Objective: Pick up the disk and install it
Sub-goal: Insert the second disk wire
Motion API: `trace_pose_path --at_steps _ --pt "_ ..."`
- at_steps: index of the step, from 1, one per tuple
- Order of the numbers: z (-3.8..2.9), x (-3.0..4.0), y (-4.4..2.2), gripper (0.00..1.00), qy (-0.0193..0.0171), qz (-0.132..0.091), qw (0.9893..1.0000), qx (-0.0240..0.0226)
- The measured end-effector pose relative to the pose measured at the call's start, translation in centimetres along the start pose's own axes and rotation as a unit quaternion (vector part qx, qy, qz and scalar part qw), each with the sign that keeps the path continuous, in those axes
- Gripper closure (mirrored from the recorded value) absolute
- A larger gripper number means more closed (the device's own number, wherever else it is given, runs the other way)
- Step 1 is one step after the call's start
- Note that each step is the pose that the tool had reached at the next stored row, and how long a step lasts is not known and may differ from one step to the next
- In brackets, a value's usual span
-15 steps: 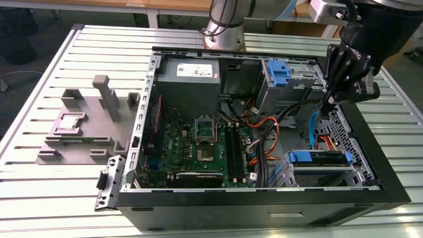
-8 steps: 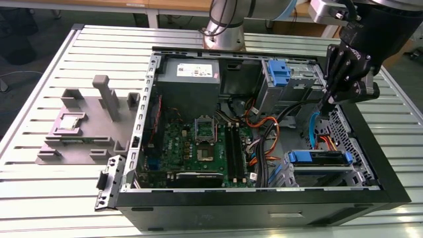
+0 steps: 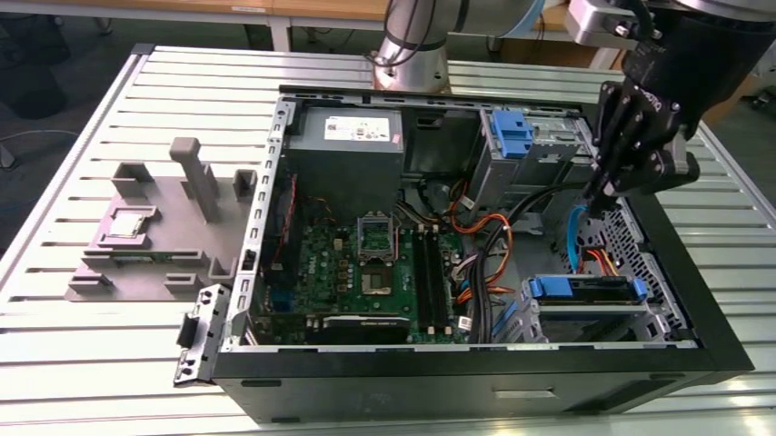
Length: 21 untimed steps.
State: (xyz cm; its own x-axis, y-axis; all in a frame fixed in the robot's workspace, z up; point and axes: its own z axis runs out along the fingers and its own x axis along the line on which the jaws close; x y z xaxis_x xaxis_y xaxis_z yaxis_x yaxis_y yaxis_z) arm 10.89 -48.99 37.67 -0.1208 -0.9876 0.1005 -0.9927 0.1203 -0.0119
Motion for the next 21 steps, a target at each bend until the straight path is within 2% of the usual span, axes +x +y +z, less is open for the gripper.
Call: trace_pose_path --at_steps 1,3,4,7,10,13,16,21 --pt "0.08 -0.01 0.00 0.76 0.0017 0.000 1.0000 0.0002" --pt "0.24 -0.02 0.01 0.76 0.0040 0.000 1.0000 0.0005" --pt "0.32 -0.03 0.01 0.70 0.0046 0.000 1.0000 0.0005" --pt "0.38 -0.05 0.01 0.70 0.0046 0.000 1.0000 0.0006" --pt "0.37 -0.07 0.01 0.70 0.0025 0.000 1.0000 0.0003" --pt "0.37 -0.10 0.02 0.70 0.0022 0.000 1.0000 0.0003" --pt "0.26 -0.24 0.03 0.70 0.0022 0.000 1.0000 0.0003" --pt "0.20 -0.82 0.10 0.70 0.0045 0.000 1.0000 0.0005"
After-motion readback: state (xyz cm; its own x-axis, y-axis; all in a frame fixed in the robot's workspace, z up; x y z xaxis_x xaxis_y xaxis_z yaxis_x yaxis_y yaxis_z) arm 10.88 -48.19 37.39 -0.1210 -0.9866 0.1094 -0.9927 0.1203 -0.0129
